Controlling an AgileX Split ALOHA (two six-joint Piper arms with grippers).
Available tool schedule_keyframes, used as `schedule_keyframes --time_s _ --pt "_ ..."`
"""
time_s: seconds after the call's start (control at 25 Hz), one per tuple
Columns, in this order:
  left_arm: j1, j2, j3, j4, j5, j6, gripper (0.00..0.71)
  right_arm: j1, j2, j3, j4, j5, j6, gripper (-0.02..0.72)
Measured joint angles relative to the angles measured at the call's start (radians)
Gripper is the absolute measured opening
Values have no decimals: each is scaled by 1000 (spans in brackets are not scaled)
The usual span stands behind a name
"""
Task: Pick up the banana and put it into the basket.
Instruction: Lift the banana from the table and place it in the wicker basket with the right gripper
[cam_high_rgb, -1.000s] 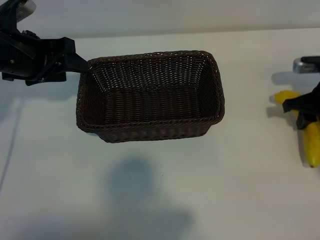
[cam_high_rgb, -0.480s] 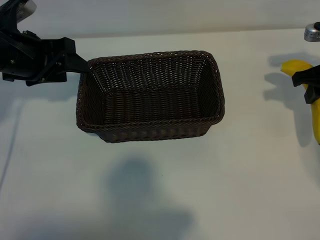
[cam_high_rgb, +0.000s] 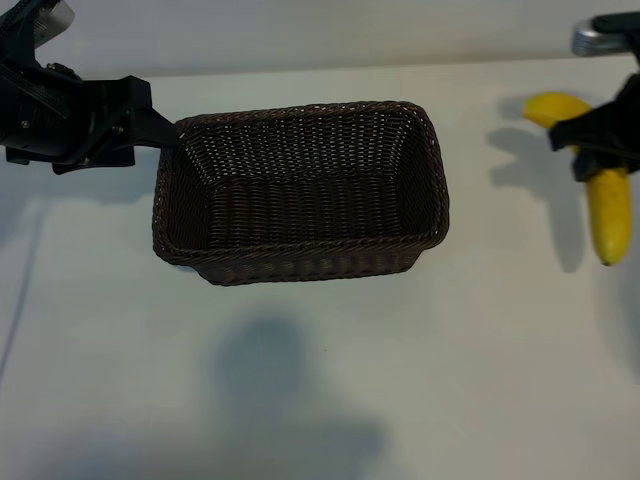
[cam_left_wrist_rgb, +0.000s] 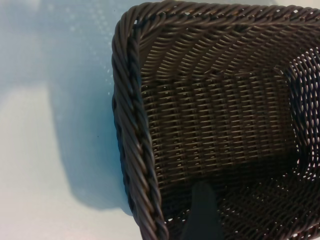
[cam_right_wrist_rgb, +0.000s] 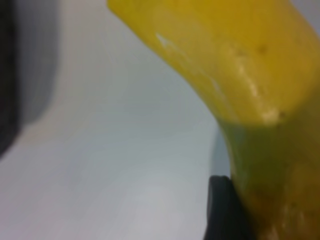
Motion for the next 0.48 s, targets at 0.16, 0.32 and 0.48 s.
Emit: schedule_keyframes --time_s 0.16,0.32,0.48 --pt "0 0 0 -1 0 0 588 82 0 -36 11 3 0 401" --pt "0 0 0 -2 4 0 588 151 6 -54 12 2 0 401" --pt "0 0 0 -3 15 0 588 201 17 -55 12 -5 -1 401"
